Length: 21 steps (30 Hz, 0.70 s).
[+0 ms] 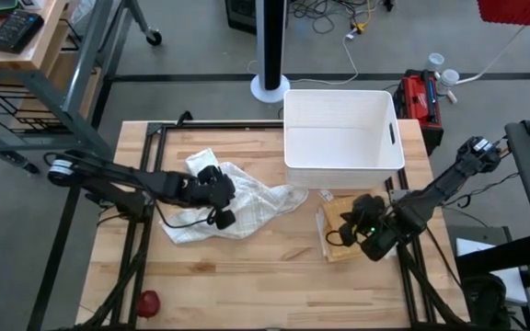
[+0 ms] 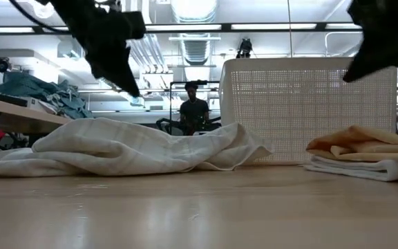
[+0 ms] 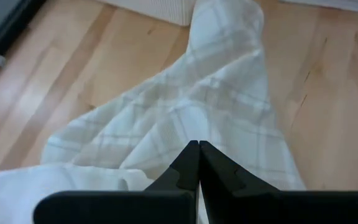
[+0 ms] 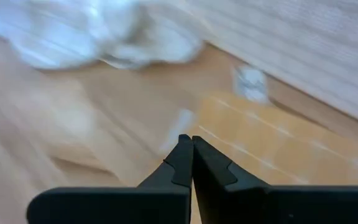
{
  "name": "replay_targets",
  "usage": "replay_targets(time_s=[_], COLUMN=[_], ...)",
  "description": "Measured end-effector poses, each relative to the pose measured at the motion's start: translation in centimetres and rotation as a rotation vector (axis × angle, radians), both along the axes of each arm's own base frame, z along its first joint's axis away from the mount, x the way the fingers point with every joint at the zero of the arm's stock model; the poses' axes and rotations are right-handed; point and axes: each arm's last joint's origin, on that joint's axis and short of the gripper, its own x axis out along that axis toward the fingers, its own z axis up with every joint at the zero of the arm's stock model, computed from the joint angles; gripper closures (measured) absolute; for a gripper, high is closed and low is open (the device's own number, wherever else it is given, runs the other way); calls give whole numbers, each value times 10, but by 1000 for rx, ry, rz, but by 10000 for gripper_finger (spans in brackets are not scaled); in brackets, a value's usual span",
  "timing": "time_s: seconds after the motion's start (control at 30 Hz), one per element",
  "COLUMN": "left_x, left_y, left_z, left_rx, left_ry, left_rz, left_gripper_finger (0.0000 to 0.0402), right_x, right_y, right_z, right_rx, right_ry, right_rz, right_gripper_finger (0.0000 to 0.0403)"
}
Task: Fold towel
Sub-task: Fold the white checkered towel
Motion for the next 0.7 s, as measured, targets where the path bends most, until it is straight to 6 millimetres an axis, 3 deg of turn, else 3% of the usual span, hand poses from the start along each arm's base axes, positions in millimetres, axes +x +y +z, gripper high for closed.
replay_targets(time_s=[0.3, 0.57, 0.7], left_x=[3, -12, -18], left_y=[-5, -3, -14], left_z=[-41, -71, -88], left_rx=[-142, -220, -503], left_ry=[-52, -1, -24], left_rz=[-62, 52, -34], left_gripper_finger=[401, 374, 371], right_x=[47, 75, 84], right_y=[5, -6, -15], right_z=[9, 9, 11], right_rx=[-61, -121, -118], right_ry=[-208, -251, -225], right_rz=[147, 206, 235], right_gripper_finger=[403, 403, 403])
